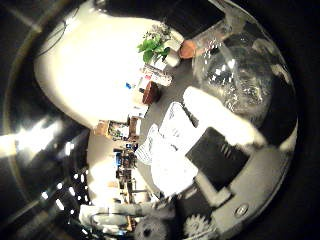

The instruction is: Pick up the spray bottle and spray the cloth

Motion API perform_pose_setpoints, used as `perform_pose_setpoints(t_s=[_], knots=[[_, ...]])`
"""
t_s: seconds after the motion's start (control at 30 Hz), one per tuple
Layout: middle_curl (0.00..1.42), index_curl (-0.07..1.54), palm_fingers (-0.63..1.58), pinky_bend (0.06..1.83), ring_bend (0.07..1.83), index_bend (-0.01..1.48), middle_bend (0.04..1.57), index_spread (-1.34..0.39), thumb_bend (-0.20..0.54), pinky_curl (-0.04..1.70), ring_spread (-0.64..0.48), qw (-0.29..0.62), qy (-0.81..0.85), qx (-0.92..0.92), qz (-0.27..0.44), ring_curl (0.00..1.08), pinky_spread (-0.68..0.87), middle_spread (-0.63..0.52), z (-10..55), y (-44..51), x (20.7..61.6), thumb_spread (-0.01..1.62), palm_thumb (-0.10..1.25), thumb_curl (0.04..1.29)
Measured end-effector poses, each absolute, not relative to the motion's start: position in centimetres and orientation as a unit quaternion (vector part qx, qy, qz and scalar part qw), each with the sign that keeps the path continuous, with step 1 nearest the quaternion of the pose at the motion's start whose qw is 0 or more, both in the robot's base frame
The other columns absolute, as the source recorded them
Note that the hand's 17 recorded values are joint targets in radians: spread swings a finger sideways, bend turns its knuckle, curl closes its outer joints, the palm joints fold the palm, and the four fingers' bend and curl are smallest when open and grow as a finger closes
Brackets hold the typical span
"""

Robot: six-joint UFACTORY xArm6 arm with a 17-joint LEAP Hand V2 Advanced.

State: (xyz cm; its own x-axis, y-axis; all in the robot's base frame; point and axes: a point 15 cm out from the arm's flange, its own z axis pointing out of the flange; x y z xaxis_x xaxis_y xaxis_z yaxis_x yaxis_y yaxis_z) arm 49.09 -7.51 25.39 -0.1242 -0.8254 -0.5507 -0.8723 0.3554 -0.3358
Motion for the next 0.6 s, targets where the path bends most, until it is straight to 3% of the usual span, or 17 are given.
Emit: perform_pose_setpoints(t_s=[0.07, 0.2, 0.37, 0.6], knots=[[0.52, 0.23, 1.01, 1.22, 1.15, 0.23, 0.76, -0.52, -0.007, 0.30, -0.41, 0.347, 0.751, -0.560, 0.031, 0.45, -0.54, -0.40, 25.60, -7.66, 49.33, 0.56, 1.00, 0.62], [0.58, 0.34, 1.17, 1.08, 1.11, 0.35, 0.83, -0.58, -0.023, 0.27, -0.37, 0.355, 0.752, -0.554, 0.030, 0.47, -0.60, -0.40, 26.03, -7.80, 49.49, 0.45, 1.02, 0.70], [0.64, 0.48, 1.19, 1.05, 1.13, 0.43, 0.94, -0.60, -0.025, 0.30, -0.35, 0.358, 0.753, -0.551, 0.027, 0.50, -0.61, -0.35, 26.36, -8.13, 49.50, 0.37, 1.01, 0.77], [0.66, 0.59, 1.17, 1.06, 1.15, 0.39, 1.00, -0.60, -0.022, 0.35, -0.33, 0.358, 0.755, -0.549, 0.027, 0.52, -0.60, -0.32, 26.34, -8.29, 49.35, 0.34, 1.01, 0.83]])
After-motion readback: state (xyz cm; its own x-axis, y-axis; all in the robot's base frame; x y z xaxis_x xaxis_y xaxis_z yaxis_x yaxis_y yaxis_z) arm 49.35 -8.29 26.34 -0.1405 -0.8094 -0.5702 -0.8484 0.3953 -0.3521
